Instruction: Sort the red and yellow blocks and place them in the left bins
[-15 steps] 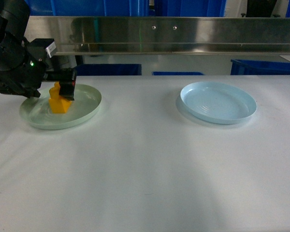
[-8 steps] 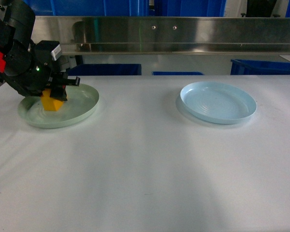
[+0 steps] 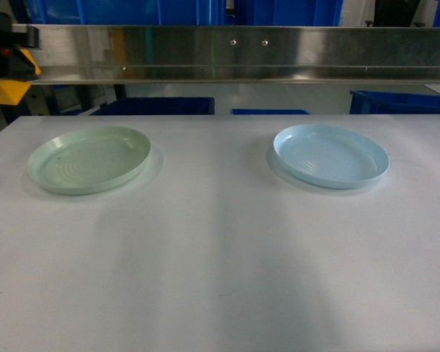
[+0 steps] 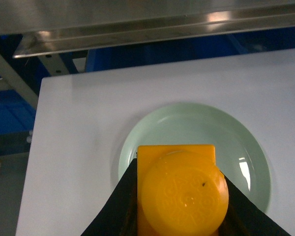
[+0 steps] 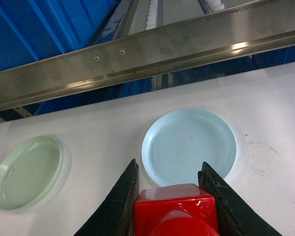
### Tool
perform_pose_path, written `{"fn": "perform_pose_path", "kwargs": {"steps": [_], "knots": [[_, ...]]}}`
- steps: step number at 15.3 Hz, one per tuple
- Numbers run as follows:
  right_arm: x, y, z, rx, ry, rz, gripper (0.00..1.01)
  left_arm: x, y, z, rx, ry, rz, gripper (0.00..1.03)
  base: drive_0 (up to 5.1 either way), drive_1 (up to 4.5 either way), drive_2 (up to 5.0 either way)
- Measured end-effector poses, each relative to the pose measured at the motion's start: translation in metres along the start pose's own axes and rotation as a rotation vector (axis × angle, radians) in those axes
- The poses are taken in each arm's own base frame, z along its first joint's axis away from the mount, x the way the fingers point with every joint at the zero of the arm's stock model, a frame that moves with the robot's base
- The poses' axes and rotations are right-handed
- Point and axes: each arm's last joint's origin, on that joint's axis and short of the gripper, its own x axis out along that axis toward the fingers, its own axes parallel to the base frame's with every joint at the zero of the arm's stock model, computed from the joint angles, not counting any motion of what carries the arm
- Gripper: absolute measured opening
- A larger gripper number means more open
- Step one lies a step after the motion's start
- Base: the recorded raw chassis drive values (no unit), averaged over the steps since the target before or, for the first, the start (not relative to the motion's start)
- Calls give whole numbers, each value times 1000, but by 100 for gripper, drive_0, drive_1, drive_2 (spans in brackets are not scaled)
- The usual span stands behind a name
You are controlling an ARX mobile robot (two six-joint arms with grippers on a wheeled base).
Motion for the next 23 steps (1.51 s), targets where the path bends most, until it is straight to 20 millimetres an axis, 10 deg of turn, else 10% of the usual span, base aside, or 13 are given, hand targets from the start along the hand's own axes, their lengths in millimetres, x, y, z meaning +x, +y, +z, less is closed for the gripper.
{"fn": "perform_pose_path", "kwargs": {"steps": [6,23], "knots": [[0,0,0,0,0,0,29,-112,-13,-3,21,-40,-26,27,0,0,0],[0,0,0,0,0,0,29,-107,-4,-14,-15,-46,1,27,0,0,0]]}}
